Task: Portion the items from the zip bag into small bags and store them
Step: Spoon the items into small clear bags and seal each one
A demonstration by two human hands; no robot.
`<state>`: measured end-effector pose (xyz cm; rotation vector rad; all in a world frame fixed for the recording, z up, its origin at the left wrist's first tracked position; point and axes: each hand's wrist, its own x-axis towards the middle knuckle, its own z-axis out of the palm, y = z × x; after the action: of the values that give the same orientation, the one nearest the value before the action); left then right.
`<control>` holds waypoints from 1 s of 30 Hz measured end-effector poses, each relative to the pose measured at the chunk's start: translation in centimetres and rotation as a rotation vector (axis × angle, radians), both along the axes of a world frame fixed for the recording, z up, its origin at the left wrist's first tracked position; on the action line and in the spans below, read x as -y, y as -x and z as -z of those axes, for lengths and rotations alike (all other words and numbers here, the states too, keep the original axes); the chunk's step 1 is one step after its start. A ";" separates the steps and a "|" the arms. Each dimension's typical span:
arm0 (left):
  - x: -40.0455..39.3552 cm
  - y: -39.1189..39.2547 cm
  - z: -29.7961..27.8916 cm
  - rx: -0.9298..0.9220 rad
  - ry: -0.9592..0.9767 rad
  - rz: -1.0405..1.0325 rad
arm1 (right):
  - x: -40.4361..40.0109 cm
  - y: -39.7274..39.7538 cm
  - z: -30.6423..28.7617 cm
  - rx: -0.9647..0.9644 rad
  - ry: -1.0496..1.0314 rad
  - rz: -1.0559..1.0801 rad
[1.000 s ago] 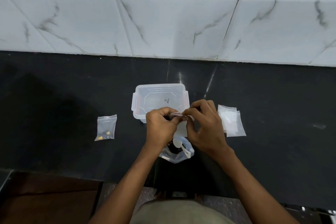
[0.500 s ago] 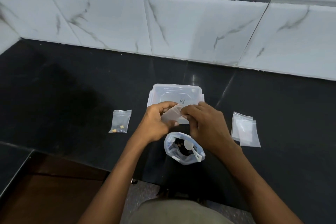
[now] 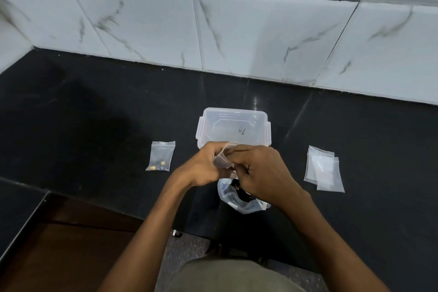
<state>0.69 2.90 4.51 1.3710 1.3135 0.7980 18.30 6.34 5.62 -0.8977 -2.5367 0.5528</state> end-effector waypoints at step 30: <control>3.3 -3.3 6.2 -0.376 0.502 -0.533 | 4.6 -4.6 4.9 0.401 0.267 0.553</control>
<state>3.96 -0.44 -1.69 0.7912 2.0601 0.4999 22.87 1.77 0.73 -1.8898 -2.3973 0.5807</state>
